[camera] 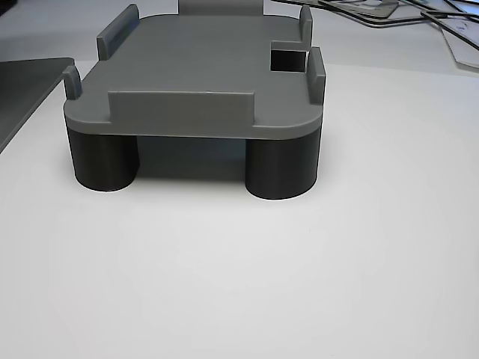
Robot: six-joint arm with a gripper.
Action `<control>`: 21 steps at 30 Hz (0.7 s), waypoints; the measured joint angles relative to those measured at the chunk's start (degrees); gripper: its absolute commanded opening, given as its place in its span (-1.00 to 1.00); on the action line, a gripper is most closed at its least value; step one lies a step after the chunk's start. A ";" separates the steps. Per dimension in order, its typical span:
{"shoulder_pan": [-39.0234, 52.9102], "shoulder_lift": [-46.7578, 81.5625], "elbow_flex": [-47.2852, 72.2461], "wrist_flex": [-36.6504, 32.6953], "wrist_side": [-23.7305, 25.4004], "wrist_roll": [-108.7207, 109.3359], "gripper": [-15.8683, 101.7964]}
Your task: Move top rectangular frame to the holder.
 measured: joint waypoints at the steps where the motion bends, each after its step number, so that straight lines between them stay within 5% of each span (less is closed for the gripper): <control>1: -0.26 0.18 -1.67 0.00 0.09 0.70 -0.91; 21: -12.48 -6.94 -10.02 0.00 9.23 10.99 -0.91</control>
